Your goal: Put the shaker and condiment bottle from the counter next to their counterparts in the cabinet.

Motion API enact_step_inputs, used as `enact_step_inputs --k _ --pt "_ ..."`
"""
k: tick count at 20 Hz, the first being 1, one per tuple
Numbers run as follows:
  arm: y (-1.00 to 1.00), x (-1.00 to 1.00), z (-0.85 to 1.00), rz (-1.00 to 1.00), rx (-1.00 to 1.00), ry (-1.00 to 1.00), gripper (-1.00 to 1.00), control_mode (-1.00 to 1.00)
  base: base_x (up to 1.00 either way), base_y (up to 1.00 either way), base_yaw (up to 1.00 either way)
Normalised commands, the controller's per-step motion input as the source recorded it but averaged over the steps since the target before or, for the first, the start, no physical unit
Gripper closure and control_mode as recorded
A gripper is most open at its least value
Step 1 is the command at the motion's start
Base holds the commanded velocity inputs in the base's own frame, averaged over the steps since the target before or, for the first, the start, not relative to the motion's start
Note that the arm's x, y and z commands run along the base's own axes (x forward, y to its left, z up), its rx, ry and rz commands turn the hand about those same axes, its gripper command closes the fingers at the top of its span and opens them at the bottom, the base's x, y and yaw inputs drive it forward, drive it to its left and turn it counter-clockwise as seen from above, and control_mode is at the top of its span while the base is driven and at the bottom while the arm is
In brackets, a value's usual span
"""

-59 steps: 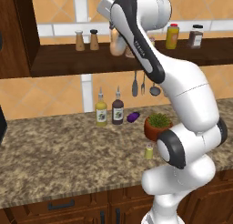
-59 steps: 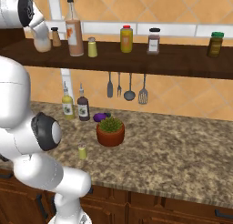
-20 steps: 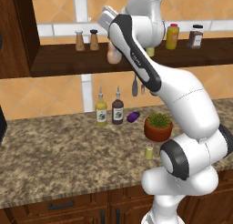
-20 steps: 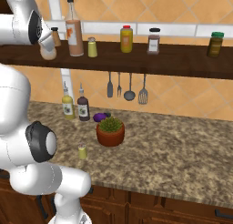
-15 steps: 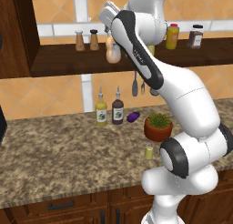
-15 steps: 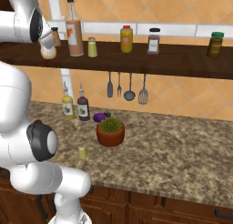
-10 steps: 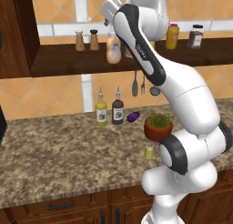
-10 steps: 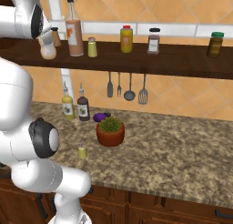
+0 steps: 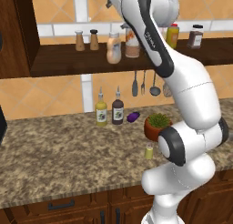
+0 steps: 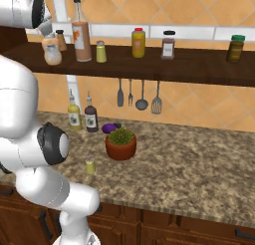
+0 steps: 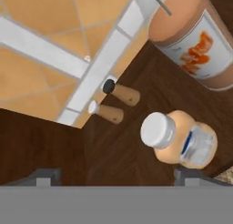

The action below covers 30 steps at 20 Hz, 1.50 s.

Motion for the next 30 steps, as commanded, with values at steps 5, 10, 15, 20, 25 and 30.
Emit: enact_step_inputs --k 5,10,15,20,25,30 --pt "0.15 -0.92 -0.53 0.01 -0.08 0.05 -1.0 -1.0 0.0 0.0 0.0" --pt "0.07 -1.0 -0.9 0.06 -0.15 0.12 -1.0 -1.0 0.0 0.0 0.0" --pt "0.0 -1.0 -0.65 0.08 -0.06 0.13 -1.0 -1.0 0.0 0.0 0.0" --pt "-0.12 -1.0 -0.52 0.07 -0.01 0.05 -1.0 -1.0 0.0 0.0 0.0" --pt "-0.2 -1.0 -0.63 0.05 -0.02 0.07 -1.0 -1.0 0.0 0.0 0.0" --pt "-0.22 -0.45 -0.36 0.01 -0.01 0.05 -1.0 -1.0 0.0 0.0 0.0"
